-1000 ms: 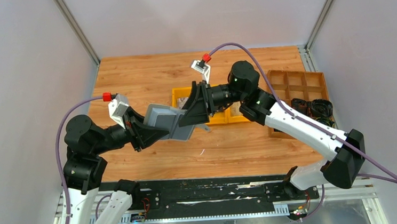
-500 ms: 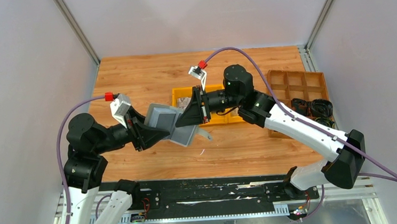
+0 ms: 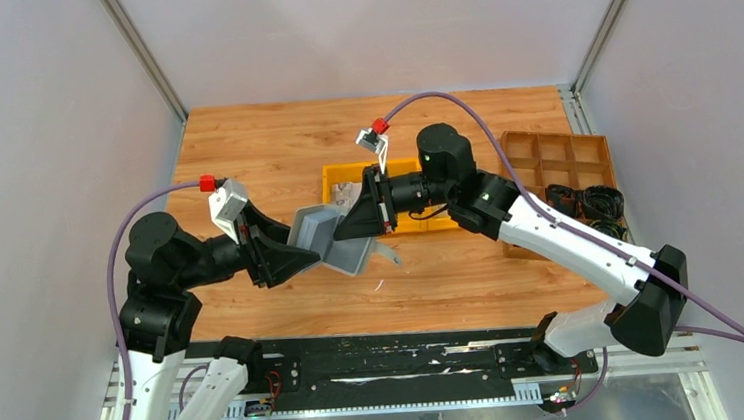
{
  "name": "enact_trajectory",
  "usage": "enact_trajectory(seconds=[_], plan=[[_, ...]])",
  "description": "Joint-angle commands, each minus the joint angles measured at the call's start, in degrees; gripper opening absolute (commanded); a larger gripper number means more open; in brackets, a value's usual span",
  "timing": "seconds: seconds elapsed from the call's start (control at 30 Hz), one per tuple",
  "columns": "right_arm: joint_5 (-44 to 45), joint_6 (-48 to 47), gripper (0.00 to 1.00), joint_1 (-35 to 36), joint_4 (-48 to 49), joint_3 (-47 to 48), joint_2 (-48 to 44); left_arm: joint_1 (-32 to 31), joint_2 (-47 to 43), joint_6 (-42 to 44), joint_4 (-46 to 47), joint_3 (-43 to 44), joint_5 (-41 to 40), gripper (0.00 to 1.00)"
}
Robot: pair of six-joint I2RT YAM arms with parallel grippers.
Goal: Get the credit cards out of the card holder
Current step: Remove the credit card from the card holder.
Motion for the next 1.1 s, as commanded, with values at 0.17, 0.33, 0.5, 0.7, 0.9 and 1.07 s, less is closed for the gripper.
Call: enact_trajectory(seconds=[0.17, 0.33, 0.5, 0.7, 0.9, 1.07], plan=[[1.42, -1.67, 0.0, 0.01, -2.15, 2.7, -0.91, -0.22, 0.03, -4.41, 3.11, 1.54, 4.77, 0.54], [0.83, -0.67, 0.0, 0.2, -1.83, 3.46, -1.13, -0.22, -0.5, -1.06, 2.2, 1.02, -3.59, 0.48], [7.98, -2.01, 0.0, 2.14, -10.13, 7.74, -0.38, -0.22, -1.32, 3.33, 0.58, 0.47, -9.71, 0.76], [14.74, -2.17, 0.0, 4.75, -12.4, 9.83, 0.1, -0.22, -2.14, 0.75, 2.62, -1.4, -3.04, 0.94], [18.04, -2.87, 0.0, 6.36, -14.78, 12.03, 1.26, -0.17, -3.1, 0.1, 3.33, -2.08, -1.78, 0.95], [21.03, -2.82, 0.0, 7.77, -16.71, 14.45, 2.76, -0.21, -4.58, -1.5, 6.77, -4.94, -3.63, 0.96]])
